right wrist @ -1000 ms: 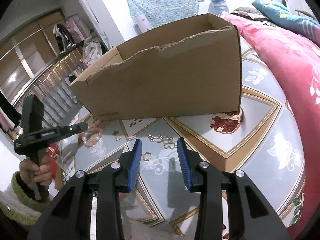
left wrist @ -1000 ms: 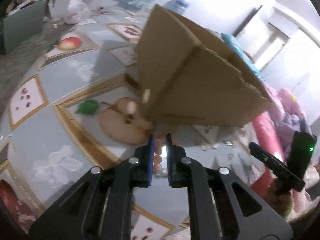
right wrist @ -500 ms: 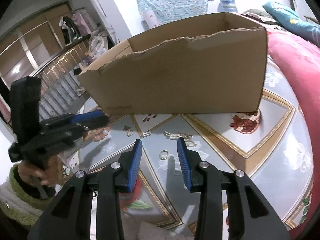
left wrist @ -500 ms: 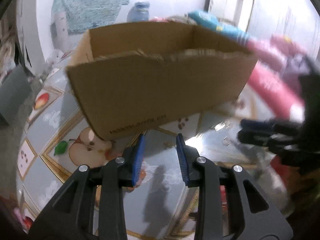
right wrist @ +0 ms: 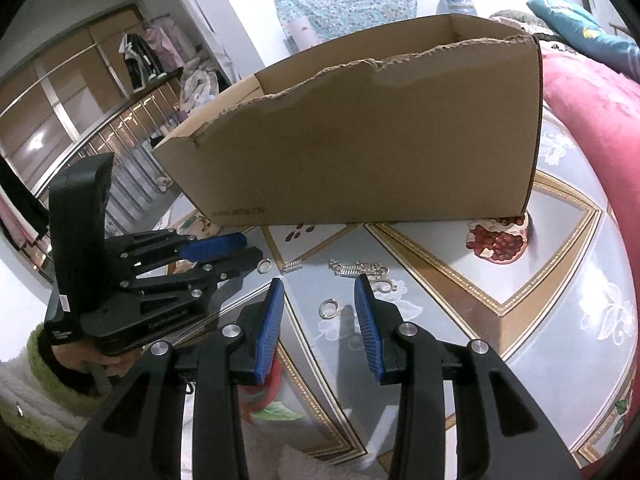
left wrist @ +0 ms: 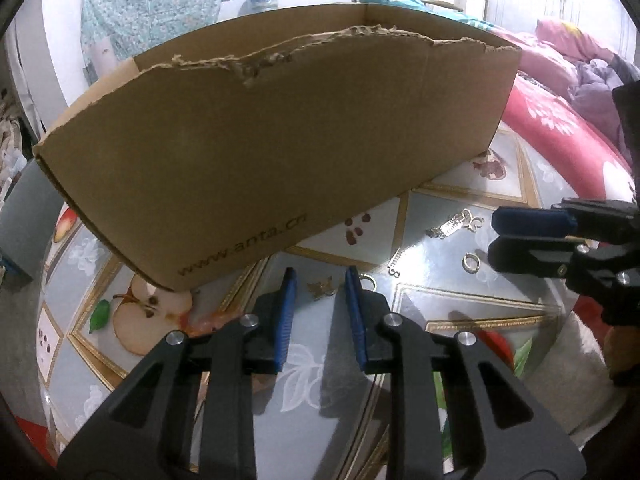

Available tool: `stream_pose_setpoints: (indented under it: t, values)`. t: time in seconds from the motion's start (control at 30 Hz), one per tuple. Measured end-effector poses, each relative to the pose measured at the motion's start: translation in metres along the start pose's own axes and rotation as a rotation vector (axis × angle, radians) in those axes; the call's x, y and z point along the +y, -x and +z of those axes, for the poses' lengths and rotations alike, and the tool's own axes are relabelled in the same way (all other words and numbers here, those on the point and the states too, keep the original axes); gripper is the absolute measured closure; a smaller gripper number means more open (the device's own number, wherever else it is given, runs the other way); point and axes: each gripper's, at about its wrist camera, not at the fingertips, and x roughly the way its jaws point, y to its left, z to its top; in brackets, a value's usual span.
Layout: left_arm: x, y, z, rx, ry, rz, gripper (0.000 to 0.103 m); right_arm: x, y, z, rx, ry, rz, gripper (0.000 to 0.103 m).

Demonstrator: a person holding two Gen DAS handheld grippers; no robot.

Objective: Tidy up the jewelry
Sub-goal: 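Lower the left gripper onto the pink bead bracelet and close on it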

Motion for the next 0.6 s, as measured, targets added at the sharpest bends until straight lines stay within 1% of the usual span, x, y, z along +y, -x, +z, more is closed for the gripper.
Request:
stream_pose_setpoints:
  t: [0.07, 0.13, 0.3, 0.5, 0.6]
  values:
    - [0.001, 0.000, 0.001, 0.004, 0.010, -0.007, 0.080, 0.000, 0.000, -0.001, 0.000, -0.001, 0.003, 0.067]
    - [0.002, -0.001, 0.001, 0.011, 0.021, -0.005, 0.082, 0.000, 0.000, -0.001, -0.002, -0.004, 0.004, 0.067]
    - [0.007, -0.002, 0.005, 0.014, 0.048, -0.010, 0.095, -0.002, 0.002, -0.001, -0.007, -0.011, 0.010, 0.067]
    - [0.010, -0.001, 0.004, 0.013, 0.063, -0.030, 0.095, -0.002, 0.002, -0.001, -0.008, -0.007, 0.009, 0.067]
    - [0.013, 0.001, 0.002, 0.008, 0.088, -0.044, 0.095, -0.003, 0.004, 0.001, -0.013, -0.004, 0.006, 0.067]
